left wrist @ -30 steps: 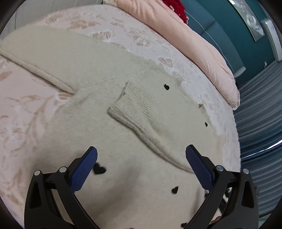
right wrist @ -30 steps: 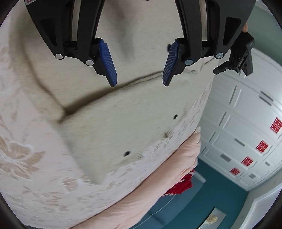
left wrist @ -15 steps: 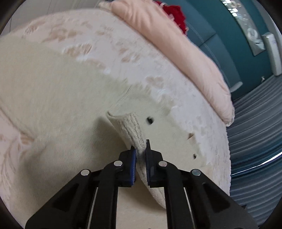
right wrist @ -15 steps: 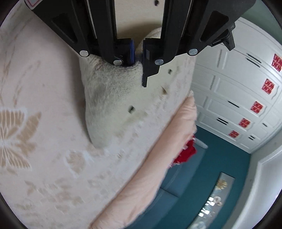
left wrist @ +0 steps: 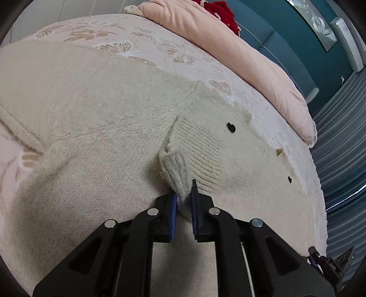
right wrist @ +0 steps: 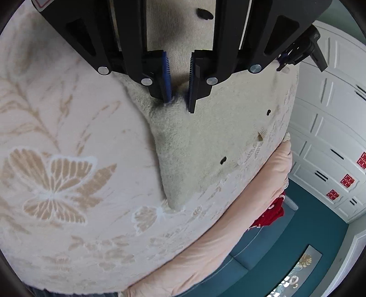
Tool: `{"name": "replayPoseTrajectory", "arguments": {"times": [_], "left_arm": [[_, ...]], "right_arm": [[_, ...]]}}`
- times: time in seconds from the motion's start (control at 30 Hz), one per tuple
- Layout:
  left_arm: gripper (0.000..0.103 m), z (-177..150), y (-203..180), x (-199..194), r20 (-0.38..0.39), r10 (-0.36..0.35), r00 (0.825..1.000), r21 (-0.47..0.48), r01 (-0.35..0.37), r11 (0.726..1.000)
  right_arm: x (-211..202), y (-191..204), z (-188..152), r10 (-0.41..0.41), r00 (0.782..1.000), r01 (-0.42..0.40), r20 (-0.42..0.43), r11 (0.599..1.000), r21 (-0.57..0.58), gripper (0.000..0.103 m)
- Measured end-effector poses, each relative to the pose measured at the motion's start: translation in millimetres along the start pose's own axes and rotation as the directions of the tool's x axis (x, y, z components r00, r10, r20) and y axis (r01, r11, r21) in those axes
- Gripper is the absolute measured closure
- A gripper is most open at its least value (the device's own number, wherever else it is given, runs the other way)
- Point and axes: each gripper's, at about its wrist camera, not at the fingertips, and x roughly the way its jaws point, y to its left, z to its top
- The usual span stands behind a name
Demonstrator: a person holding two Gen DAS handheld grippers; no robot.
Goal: Fold small clothes
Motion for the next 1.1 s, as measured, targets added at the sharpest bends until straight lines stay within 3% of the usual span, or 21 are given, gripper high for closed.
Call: {"name": "replayPoseTrajectory", "arguments": {"times": [0.23, 0.37, 0.47, 0.6, 0.67, 0.7, 0.77, 0.83, 0.9, 1.0, 1.03, 1.07, 1.1], "left_arm": [[0.091, -10, 15, 1, 0.07, -0.085, 0.994, -0.029, 0.088, 0.996], [0.091, -12, 15, 2, 0.08, -0.099, 0.992, -0.027, 0.101, 0.994], [0.091, -12, 15, 3, 0.085, -0.1, 0.991, -0.022, 0.102, 0.995], [0.091, -13, 15, 3, 0.088, -0.105, 0.991, -0.02, 0.107, 0.994], [0.091, -13, 16, 3, 0.088, -0.105, 0.991, -0.02, 0.107, 0.994], [0.091, -13, 17, 3, 0.087, -0.104, 0.991, -0.021, 0.106, 0.994], [0.091, -14, 17, 4, 0.085, -0.098, 0.992, -0.019, 0.1, 0.995], [0.091, -14, 16, 3, 0.085, -0.092, 0.992, -0.016, 0.094, 0.995], [0.091, -14, 15, 3, 0.083, -0.089, 0.993, -0.015, 0.091, 0.996], [0.091, -12, 12, 3, 0.082, -0.079, 0.994, -0.009, 0.08, 0.997], [0.09, -12, 11, 3, 0.081, -0.075, 0.994, -0.007, 0.076, 0.997], [0.09, -12, 10, 3, 0.081, -0.07, 0.994, -0.005, 0.07, 0.998], [0.09, -12, 9, 3, 0.08, -0.065, 0.995, -0.001, 0.065, 0.998]], "right_arm": [[32, 82, 35, -0.006, 0.999, 0.013, 0.033, 0.978, -0.208, 0.087], [27, 94, 28, -0.048, 0.995, 0.061, 0.093, 0.988, -0.143, 0.087], [14, 60, 1, -0.178, 0.978, 0.188, 0.112, 0.979, -0.076, 0.087], [-14, -17, -31, -0.302, 0.953, 0.301, 0.022, 0.953, 0.042, 0.086], [-45, -41, -43, -0.281, 0.96, 0.279, 0.016, 0.958, 0.071, 0.083], [-61, -47, -50, -0.277, 0.961, 0.275, 0.009, 0.958, 0.075, 0.078], [-87, -56, -66, -0.228, 0.973, 0.231, -0.038, 0.97, 0.075, 0.042], [-101, -57, -86, -0.147, 0.982, 0.153, -0.12, 0.987, 0.046, 0.032], [-107, -56, -106, -0.08, 0.974, 0.087, -0.211, 0.996, 0.027, 0.031], [-109, -45, -128, -0.097, 0.963, 0.088, -0.25, 0.995, -0.048, 0.03], [-107, -37, -132, -0.104, 0.954, 0.083, -0.281, 0.993, -0.086, 0.045], [-101, -28, -136, -0.086, 0.936, 0.048, -0.342, 0.992, -0.118, 0.097], [-98, -22, -140, -0.089, 0.919, 0.037, -0.383, 0.989, -0.141, 0.094]]}}
